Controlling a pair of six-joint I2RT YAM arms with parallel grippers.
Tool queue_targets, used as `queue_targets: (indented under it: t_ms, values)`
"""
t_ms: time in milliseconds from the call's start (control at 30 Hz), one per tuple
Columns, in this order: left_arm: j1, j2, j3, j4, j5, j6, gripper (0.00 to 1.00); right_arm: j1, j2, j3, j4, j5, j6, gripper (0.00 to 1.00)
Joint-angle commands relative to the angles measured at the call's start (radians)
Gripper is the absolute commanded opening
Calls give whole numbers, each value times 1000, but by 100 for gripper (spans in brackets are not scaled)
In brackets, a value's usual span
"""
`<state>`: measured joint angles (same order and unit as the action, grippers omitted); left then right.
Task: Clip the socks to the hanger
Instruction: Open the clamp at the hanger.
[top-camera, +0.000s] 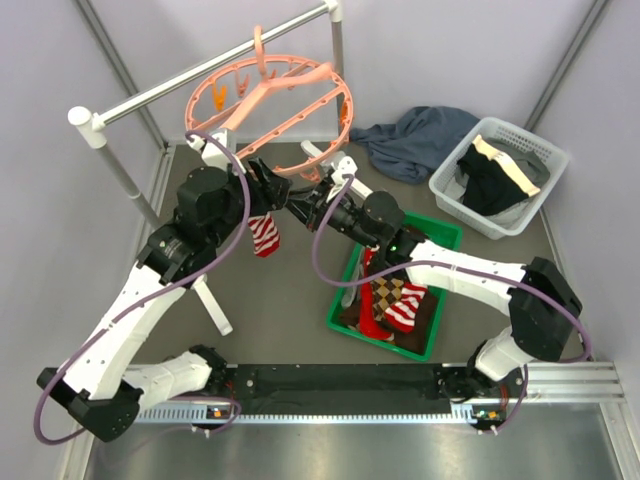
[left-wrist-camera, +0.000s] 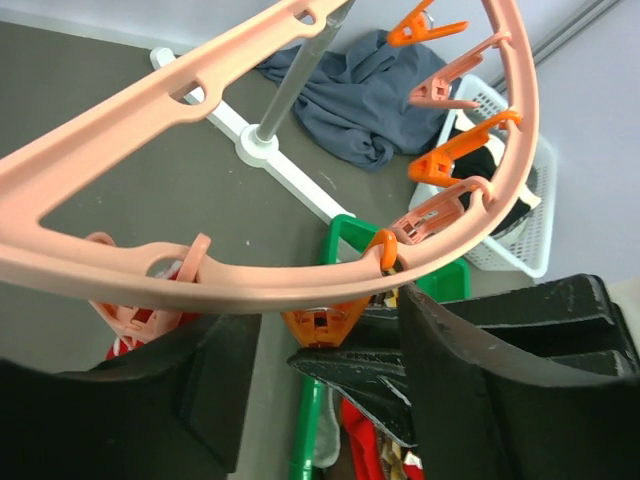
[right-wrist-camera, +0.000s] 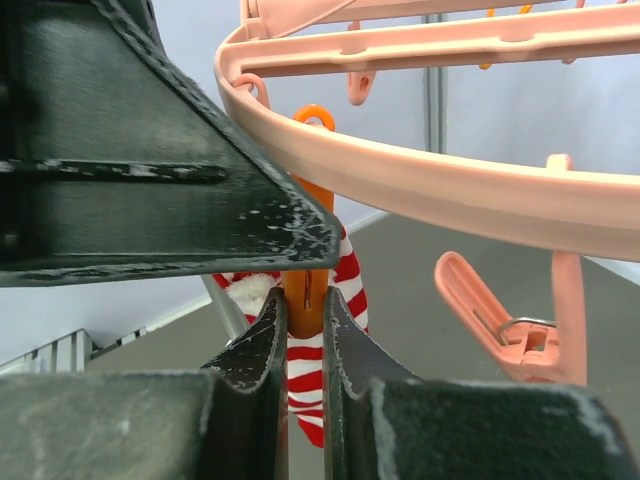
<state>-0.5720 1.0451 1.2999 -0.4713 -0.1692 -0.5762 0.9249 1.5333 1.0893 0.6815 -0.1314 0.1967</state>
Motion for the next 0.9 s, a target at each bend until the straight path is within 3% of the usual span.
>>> queue_targets:
  t_ms: [0,333,467,567,633,867]
  values:
    - [-5,4,26,65,-44,48,58,22,-2,64,10,26,-46,0]
    - [-5,0,-8,158,-107,65,37,25,19,63,-8,39,-65,0]
    - [-5,1,-27,191,-108,68,20,25,24,57,-22,39,-63,0]
    - [-5,6,-33,195,-113,84,6,25,13,47,-36,49,-59,15]
    - [-6,10,-44,201,-116,105,2,25,-1,37,-56,59,-53,33]
    - [-5,12,-91,240,-108,145,2,23,-119,-26,-276,127,-36,53]
